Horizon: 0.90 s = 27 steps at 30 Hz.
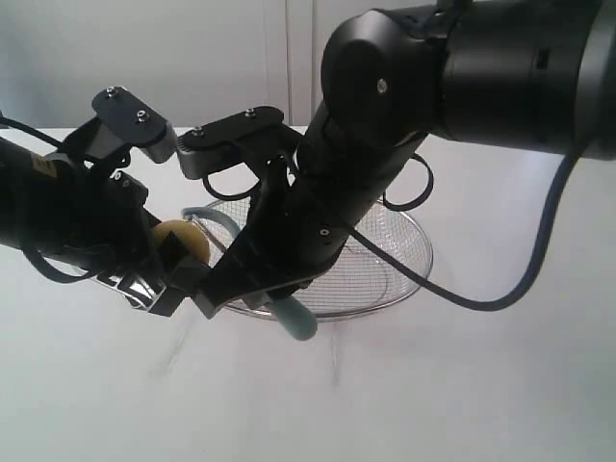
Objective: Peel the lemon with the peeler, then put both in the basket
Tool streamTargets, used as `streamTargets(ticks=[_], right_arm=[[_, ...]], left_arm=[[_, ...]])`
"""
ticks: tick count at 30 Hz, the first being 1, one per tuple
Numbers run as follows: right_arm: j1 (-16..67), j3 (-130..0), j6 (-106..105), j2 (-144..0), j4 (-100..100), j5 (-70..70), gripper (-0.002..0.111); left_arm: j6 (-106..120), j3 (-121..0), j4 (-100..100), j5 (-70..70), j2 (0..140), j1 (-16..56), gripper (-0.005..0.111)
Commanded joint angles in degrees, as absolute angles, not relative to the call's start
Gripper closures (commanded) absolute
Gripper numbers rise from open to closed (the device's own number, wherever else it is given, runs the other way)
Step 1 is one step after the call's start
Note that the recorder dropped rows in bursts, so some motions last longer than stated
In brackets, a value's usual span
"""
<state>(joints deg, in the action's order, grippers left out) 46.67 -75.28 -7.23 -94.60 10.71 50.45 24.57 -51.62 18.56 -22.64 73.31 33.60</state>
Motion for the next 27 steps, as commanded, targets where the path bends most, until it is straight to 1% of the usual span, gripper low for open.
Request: streamTargets(ticks=[1,27], right_arm=[[46.33,-75.57,-9.25,-94.55,12.63,49.81,0.108],[46.33,-75.57,-7.34,-87.17,7.47,49.79,0.108]], left_arm=[[24.02,-52.0,19.69,-22.62,72.64,33.83,0.107],[24.01,-52.0,19.69,-22.73,72.64,33.83,0.107]])
